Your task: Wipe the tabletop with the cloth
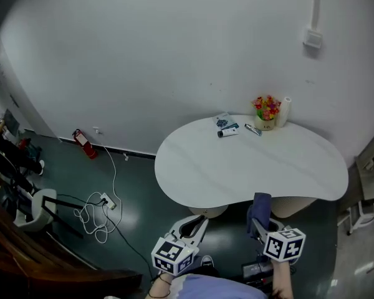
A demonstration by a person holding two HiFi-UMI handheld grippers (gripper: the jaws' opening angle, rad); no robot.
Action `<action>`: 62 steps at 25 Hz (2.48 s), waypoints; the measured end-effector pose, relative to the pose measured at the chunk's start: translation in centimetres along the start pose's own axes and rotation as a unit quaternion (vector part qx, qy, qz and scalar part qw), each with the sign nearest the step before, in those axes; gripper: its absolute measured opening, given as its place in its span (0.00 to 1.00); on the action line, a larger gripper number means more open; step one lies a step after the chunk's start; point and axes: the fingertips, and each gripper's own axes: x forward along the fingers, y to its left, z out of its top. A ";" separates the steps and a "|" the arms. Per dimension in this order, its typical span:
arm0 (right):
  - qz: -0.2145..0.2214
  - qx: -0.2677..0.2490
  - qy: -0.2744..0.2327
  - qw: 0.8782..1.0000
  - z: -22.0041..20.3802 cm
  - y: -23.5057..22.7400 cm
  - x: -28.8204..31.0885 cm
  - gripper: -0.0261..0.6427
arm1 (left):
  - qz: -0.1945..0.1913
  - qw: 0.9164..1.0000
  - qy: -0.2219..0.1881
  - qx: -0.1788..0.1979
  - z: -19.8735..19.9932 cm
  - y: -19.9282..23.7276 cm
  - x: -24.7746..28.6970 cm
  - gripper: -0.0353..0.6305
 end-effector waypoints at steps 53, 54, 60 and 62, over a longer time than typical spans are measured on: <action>0.250 -0.112 0.181 0.945 10.8 15.3 50.9 0.14 | 0.195 0.976 0.031 -0.087 0.8 22.4 8.1 0.10; 0.239 -0.112 0.185 0.947 10.6 14.6 51.0 0.14 | 0.193 0.977 0.031 -0.085 0.8 22.3 8.1 0.10; 0.191 -0.104 0.185 0.958 10.2 10.8 50.0 0.14 | 0.174 0.981 0.041 -0.076 0.6 21.0 7.0 0.10; 0.173 -0.107 0.182 0.962 10.3 9.4 49.3 0.14 | 0.161 0.983 0.046 -0.074 0.4 20.5 6.5 0.10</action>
